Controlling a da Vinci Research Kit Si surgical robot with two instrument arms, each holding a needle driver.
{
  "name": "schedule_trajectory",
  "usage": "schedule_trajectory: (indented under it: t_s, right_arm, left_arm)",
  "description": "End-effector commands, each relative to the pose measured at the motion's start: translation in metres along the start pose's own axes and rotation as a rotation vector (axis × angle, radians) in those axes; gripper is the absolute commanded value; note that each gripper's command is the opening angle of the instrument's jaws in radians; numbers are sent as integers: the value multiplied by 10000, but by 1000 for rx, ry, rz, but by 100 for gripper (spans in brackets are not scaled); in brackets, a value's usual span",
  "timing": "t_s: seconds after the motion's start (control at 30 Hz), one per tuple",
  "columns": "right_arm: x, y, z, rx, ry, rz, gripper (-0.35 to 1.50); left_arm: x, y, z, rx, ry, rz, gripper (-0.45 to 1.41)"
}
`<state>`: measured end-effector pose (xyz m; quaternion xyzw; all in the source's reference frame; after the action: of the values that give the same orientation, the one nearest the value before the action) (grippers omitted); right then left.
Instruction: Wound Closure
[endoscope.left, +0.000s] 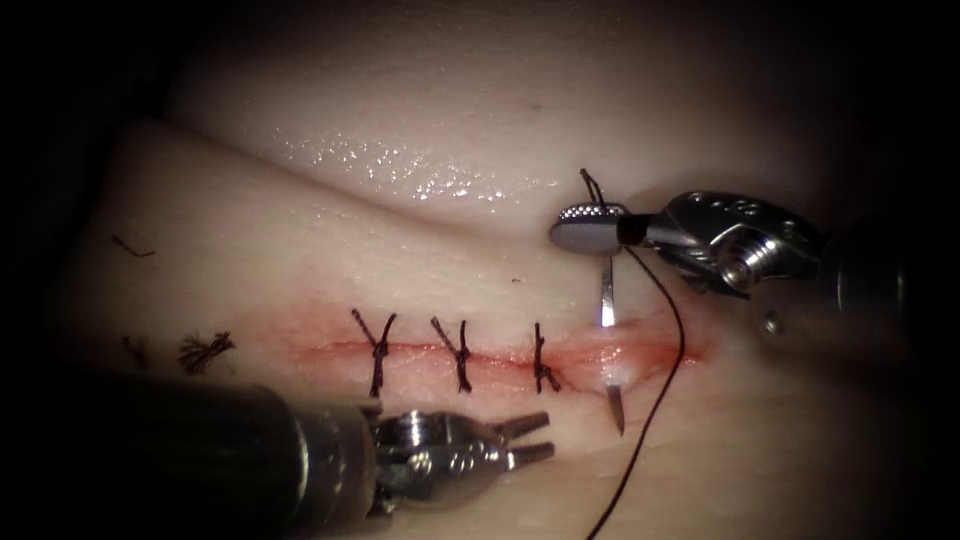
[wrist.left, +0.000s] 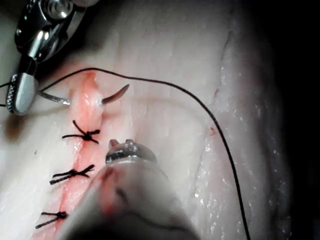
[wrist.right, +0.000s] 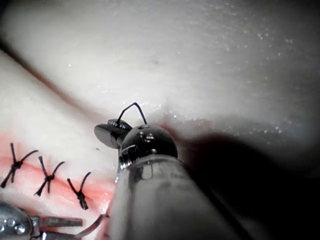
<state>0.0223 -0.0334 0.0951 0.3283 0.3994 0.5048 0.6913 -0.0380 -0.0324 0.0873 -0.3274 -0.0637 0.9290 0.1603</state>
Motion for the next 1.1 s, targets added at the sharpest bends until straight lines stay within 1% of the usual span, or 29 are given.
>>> schedule_trajectory:
  t_s: [0.03, 0.23, 0.27, 0.43, 0.53, 0.6, 0.63, 0.67, 0.7, 0.73, 0.77, 0.8, 0.87, 0.93, 0.97, 1.1]
  right_arm:
    - [-7, 0, 9, 5, -10, 67, -35]
    - [-27, -4, 7, 70, -100, 296, -35]
    - [-29, -5, 6, 73, -112, 316, -35]
    - [-33, -14, -1, 76, -131, 362, -35]
    - [-37, -19, -3, 85, -142, 364, -35]
    - [-37, -19, -4, 122, -119, 367, -35]
    - [-36, -18, -5, 144, -89, 335, -32]
    - [-34, -15, -7, 178, -41, 287, 34]
    - [-33, -13, -9, 200, -13, 279, 68]
    - [-31, -11, -11, 217, 9, 270, 93]
    - [-29, -8, -14, 234, 30, 237, 113]
    - [-26, -5, -16, 236, 45, 217, 121]
    - [-22, 0, -25, 254, 72, 199, 130]
    - [-21, 4, -33, 269, 82, 184, 131]
    - [-20, 6, -37, 271, 83, 179, 131]
    - [-18, 13, -57, 280, 80, 152, 133]
  left_arm:
    - [0, 6, 9, 0, -1, -1, 14]
    - [3, 8, 10, 3, -3, -5, 14]
    - [3, 7, 10, 3, -3, -5, 14]
    - [3, 7, 8, 1, -2, -11, 14]
    - [5, 9, 6, 3, -5, 10, 14]
    - [7, 9, 3, 3, 1, 42, 17]
    - [9, 9, 1, 7, 12, 63, 20]
    - [11, 9, -2, 11, 26, 88, 22]
    - [13, 7, -4, 13, 42, 114, 24]
    - [15, 6, -7, 18, 56, 139, 25]
    - [18, 3, -11, 22, 70, 163, 27]
    - [20, 0, -13, 30, 82, 188, 29]
    - [26, -6, -19, 41, 113, 247, 29]
    - [30, -13, -23, 46, 149, 286, 31]
    - [32, -16, -25, 51, 171, 324, 36]
    - [36, -22, -26, 55, 190, 391, 52]
